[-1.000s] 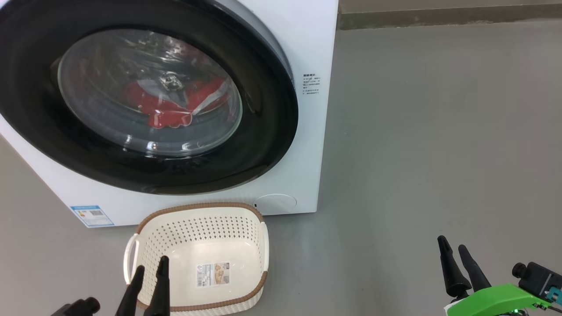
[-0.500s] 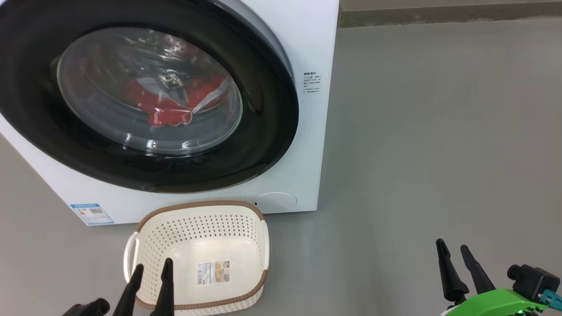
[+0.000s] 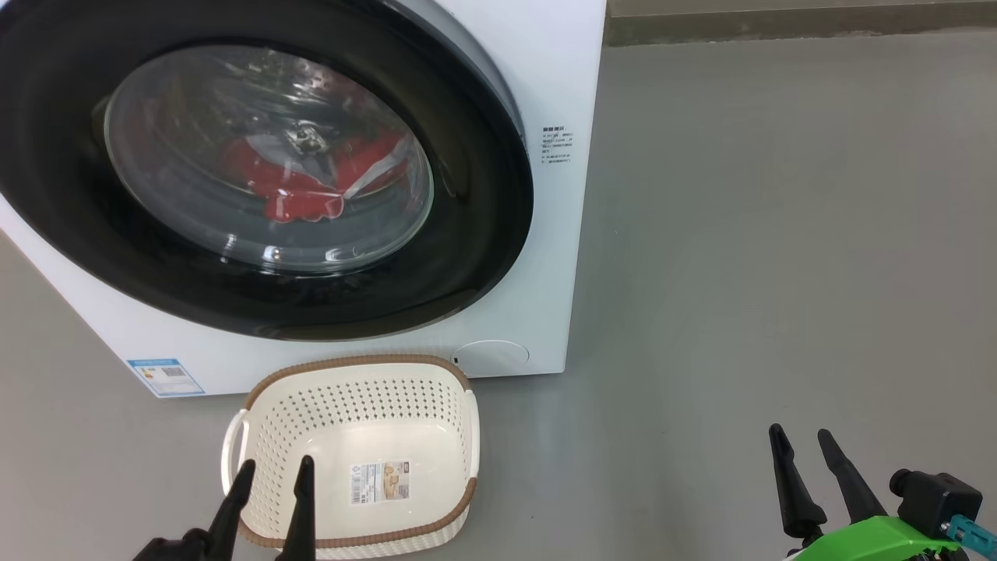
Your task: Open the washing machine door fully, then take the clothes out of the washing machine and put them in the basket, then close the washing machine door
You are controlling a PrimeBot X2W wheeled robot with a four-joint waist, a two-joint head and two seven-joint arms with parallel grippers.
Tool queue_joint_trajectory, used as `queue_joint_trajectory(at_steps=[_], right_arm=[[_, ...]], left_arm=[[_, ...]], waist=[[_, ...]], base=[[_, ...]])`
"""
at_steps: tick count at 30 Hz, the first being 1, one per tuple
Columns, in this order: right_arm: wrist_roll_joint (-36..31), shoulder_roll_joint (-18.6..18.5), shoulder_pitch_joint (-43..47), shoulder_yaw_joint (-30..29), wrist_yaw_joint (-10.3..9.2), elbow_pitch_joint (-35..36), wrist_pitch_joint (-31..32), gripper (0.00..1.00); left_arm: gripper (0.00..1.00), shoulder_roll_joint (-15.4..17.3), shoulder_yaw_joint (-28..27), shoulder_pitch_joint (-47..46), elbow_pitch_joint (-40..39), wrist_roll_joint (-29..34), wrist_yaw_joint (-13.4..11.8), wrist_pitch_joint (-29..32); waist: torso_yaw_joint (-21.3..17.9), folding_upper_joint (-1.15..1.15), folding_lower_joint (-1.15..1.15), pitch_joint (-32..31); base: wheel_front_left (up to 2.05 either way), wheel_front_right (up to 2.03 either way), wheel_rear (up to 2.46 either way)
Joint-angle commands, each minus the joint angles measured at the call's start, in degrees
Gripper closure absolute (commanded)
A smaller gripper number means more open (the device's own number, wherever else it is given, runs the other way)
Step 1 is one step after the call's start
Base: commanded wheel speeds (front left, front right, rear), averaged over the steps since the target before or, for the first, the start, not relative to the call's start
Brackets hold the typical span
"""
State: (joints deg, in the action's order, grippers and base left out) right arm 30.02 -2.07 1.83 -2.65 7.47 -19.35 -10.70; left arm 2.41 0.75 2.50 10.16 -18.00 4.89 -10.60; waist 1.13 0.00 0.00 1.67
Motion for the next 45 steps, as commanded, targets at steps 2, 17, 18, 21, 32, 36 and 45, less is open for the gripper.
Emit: queue_joint_trajectory(at_steps=[2,17,18,21,32,36,45], right_arm=[[-2.58,-1.03,-0.59,1.51,0.02,1.64,-1.14,0.0],[-11.37,-1.07,0.05,1.21,0.02,2.23,-3.67,0.0],[-11.84,-1.07,0.15,1.08,0.02,2.29,-3.84,0.0],[-13.02,-1.06,0.45,0.73,0.02,2.56,-4.3,0.0],[-11.6,-0.88,2.67,-0.89,0.02,4.11,-4.3,0.0],[-11.21,-0.84,3.26,-0.77,0.02,4.49,-4.3,0.0],[-10.16,-0.82,2.67,-0.54,0.02,6.13,-4.3,0.67]], left_arm=[[0.0,0.69,-1.45,0.01,-2.01,2.5,-0.67,-1.22],[0.0,0.53,-2.54,0.66,-2.39,11.53,-0.14,-3.77],[0.0,0.53,-2.68,0.75,-2.22,11.85,-0.03,-3.94],[0.0,0.51,-3.31,0.84,-1.31,11.6,0.58,-4.4],[0.0,0.48,-4.8,0.29,1.22,6.39,1.78,-4.4],[0.0,0.47,-5.22,0.13,1.88,6.11,2.03,-4.4],[0.0,0.47,-4.92,-0.36,1.78,6.87,2.29,-4.4]], waist=[[-0.06,0.0,0.0,-0.07],[-0.21,0.0,0.0,0.19],[-0.23,0.0,0.0,0.11],[-0.19,0.0,0.0,0.1],[0.0,0.0,0.0,0.24],[-0.24,0.0,0.0,0.22],[-0.46,0.0,0.0,0.62]], base=[[0.0,0.0,0.0],[0.0,0.0,0.0],[0.0,0.0,0.0],[0.0,0.0,0.0],[0.0,0.0,0.0],[0.0,0.0,0.0],[0.0,0.0,0.0]])
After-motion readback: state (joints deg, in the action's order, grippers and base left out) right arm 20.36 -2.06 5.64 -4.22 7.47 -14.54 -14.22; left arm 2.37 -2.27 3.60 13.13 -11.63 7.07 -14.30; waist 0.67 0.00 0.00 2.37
